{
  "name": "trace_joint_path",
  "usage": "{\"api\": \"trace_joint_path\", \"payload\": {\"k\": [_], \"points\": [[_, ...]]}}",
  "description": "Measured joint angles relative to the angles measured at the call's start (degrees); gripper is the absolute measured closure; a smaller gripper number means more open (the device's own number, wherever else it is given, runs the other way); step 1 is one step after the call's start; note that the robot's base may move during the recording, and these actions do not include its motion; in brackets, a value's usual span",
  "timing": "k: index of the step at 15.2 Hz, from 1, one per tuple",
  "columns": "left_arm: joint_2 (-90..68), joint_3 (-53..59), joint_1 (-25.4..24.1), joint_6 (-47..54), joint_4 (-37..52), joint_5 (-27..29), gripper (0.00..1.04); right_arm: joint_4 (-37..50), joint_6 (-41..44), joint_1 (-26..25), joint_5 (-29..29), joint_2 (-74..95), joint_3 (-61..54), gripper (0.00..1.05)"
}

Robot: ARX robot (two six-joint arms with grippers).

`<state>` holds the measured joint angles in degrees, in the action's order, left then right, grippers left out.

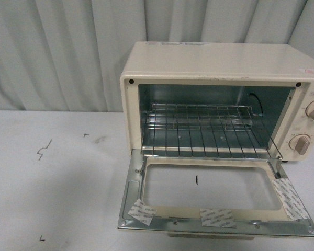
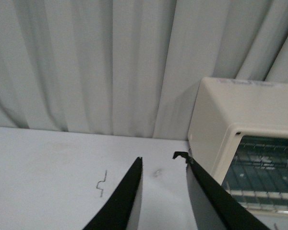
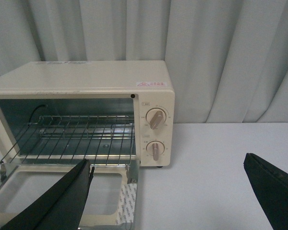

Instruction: Open oven

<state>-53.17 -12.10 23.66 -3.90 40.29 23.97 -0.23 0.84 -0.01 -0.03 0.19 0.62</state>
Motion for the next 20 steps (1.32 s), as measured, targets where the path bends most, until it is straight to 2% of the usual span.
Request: {"api": "trace_joint_path", "payload": {"k": [2, 3, 4, 5, 11, 12, 13, 14, 20], "points": [[1.3, 1.0, -1.1, 0.8, -0.5, -1.2, 0.82, 0.0, 0.0, 0.0, 0.0, 0.0, 0.0, 0.06], [2.9, 1.9, -2.4, 1.4, -1.4, -2.5, 0.88, 0.0, 0.0, 0.0, 0.0, 0.0, 0.0, 0.06], [6.0, 3.5, -4.8, 2.3, -2.7, -5.0, 1.01, 0.0, 0.0, 0.0, 0.0, 0.0, 0.0, 0.06], [9.5, 5.0, -7.4, 2.8, -4.3, -7.4, 1.03, 0.0, 0.0, 0.0, 0.0, 0.0, 0.0, 0.06], [24.9, 9.7, -16.8, 2.9, -14.7, -16.8, 1.03, 0.0, 0.0, 0.0, 0.0, 0.0, 0.0, 0.06], [25.8, 11.5, -18.4, 2.9, -12.9, -18.9, 1.03, 0.0, 0.0, 0.0, 0.0, 0.0, 0.0, 0.06], [27.4, 11.6, -22.9, 2.9, -15.4, -23.1, 1.03, 0.0, 0.0, 0.0, 0.0, 0.0, 0.0, 0.06], [29.8, 11.6, -24.1, 2.9, -17.4, -23.0, 1.03, 0.0, 0.0, 0.0, 0.0, 0.0, 0.0, 0.06], [37.9, 11.6, -23.6, 2.9, -24.9, -24.0, 1.03, 0.0, 0.0, 0.0, 0.0, 0.0, 0.0, 0.06]]}}
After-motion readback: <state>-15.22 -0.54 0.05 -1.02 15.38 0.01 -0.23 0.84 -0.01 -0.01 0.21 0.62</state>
